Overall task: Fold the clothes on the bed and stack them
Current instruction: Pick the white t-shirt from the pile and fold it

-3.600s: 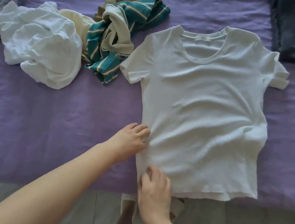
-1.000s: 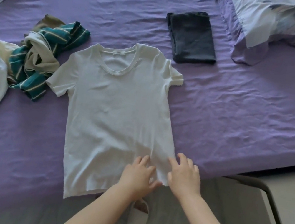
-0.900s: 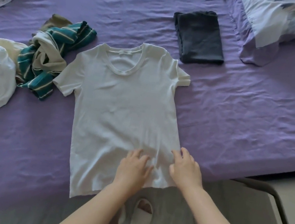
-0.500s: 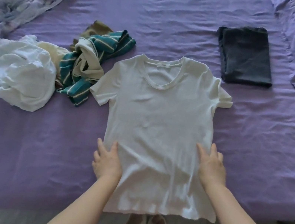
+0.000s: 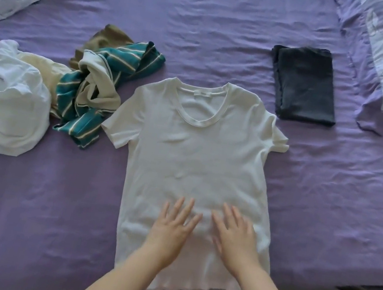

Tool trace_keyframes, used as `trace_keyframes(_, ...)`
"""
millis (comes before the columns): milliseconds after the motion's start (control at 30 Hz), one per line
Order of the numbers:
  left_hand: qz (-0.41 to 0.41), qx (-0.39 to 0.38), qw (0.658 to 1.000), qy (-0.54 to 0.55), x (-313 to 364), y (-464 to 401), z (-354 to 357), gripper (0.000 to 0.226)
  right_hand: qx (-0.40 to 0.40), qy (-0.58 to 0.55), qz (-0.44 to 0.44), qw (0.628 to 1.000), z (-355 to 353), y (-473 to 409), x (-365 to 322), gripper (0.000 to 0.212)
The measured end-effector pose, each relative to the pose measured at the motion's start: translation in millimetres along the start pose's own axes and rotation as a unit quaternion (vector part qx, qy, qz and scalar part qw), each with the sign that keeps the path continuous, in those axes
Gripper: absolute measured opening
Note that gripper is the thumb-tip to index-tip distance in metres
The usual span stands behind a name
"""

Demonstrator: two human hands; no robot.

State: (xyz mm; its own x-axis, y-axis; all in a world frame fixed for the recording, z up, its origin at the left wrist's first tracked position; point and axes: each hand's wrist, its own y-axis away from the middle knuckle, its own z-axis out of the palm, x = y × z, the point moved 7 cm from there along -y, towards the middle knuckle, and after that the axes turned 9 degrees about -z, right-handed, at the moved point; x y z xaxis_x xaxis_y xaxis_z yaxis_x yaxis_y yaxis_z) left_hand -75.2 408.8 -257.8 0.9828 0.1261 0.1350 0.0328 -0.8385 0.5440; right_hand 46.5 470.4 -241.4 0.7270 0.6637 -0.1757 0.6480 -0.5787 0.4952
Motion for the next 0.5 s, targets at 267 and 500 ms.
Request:
trace_keyframes(267,-0.037,-0.035,0.998,-0.024,39,-8,9,0.056,-0.061,-0.005,0.015,0.998,6,2,5,0.07)
trace_keyframes(500,-0.115,0.04,0.991,0.051,43,-116,-66,0.052,0.031,0.013,-0.006,0.999,-66,-106,102,0.061)
